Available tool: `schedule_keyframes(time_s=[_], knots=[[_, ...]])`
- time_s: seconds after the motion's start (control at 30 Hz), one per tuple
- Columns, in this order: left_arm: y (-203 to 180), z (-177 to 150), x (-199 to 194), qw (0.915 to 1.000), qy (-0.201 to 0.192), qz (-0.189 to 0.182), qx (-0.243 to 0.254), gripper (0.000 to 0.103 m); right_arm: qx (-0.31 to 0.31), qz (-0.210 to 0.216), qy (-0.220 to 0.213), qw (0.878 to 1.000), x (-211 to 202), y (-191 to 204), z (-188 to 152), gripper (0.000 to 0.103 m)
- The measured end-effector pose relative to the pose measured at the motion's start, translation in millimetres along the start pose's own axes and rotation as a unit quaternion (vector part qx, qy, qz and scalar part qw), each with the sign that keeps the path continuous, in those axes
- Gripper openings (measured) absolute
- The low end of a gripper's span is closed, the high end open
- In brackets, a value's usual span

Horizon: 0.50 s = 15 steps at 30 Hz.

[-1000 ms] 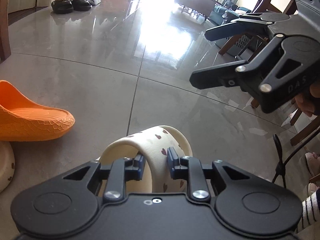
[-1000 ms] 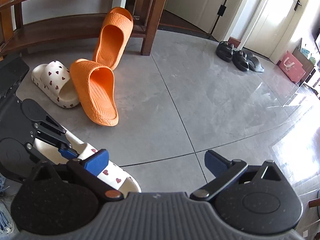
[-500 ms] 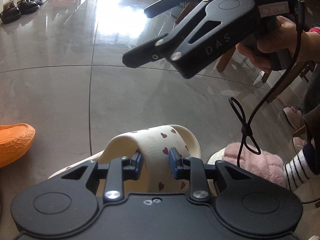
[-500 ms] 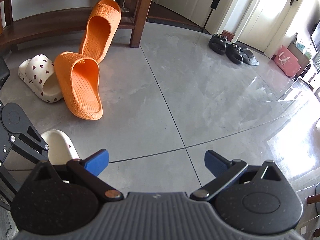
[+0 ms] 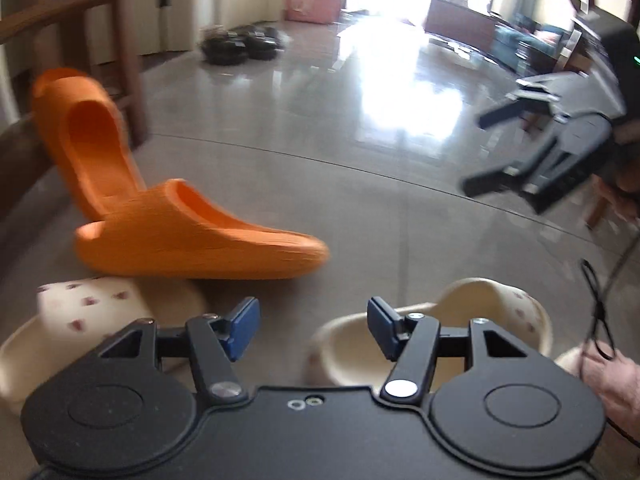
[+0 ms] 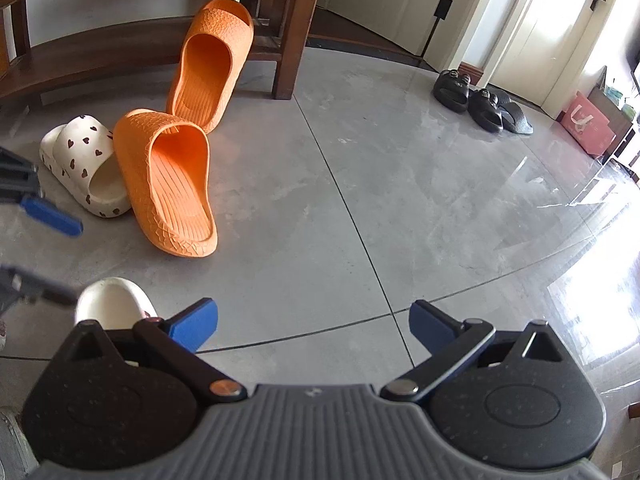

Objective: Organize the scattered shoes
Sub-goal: 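Lower the cream slide beside its pair and open the left tool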

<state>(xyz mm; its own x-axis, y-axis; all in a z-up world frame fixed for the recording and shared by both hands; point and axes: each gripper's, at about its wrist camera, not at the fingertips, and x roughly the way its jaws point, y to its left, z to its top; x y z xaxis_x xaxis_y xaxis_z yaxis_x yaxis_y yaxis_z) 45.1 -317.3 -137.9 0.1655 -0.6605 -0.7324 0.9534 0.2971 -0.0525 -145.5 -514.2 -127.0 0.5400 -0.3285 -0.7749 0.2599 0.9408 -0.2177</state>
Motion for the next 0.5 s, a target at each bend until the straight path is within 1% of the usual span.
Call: schedule_keyframes(time_s=[0.03, 0.1, 0.13, 0.17, 0.2, 0.23, 0.27, 0.33, 0.37, 0.5], knots=[[18.3, -1.2, -1.7, 0.9992, -0.006, 0.033, -0.023, 0.058, -0.001, 0.005, -0.002, 1.000, 1.0, 0.9, 1.6, 0.103], [39.3, -1.7, -6.8, 0.9966, -0.004, 0.067, -0.049, 0.057, -0.004, 0.014, -0.004, 1.000, 3.1, 2.5, 4.2, 0.103], [50.7, -3.8, -5.4, 0.9940, -0.002, 0.091, -0.060, 0.056, -0.008, 0.016, -0.004, 1.000, 5.5, 4.5, 6.1, 0.103], [57.1, -5.1, -5.2, 0.9923, -0.003, 0.102, -0.069, 0.056, -0.009, 0.017, -0.003, 1.000, 6.4, 5.2, 6.5, 0.103], [61.8, -5.9, -5.3, 0.9910, -0.006, 0.109, -0.077, 0.056, -0.013, 0.017, -0.001, 1.000, 8.4, 6.7, 7.2, 0.103], [66.0, -6.9, -7.5, 0.9908, -0.012, 0.105, -0.085, 0.056, -0.018, 0.018, 0.001, 1.000, 10.9, 8.9, 8.0, 0.103], [65.0, -7.1, -11.8, 0.9907, -0.014, 0.106, -0.084, 0.056, -0.019, 0.019, 0.002, 1.000, 12.2, 9.5, 8.1, 0.103], [61.9, -5.5, -12.6, 0.9902, -0.013, 0.119, -0.072, 0.056, -0.025, 0.026, 0.010, 0.999, 17.4, 13.9, 9.6, 0.103], [62.7, -5.4, -13.4, 0.9896, -0.016, 0.121, -0.076, 0.056, -0.027, 0.027, 0.011, 0.999, 18.8, 15.3, 9.9, 0.103], [77.8, -8.1, -22.2, 0.9845, -0.040, 0.130, -0.111, 0.059, -0.037, 0.029, 0.007, 0.999, 17.2, 18.2, 12.5, 0.103]])
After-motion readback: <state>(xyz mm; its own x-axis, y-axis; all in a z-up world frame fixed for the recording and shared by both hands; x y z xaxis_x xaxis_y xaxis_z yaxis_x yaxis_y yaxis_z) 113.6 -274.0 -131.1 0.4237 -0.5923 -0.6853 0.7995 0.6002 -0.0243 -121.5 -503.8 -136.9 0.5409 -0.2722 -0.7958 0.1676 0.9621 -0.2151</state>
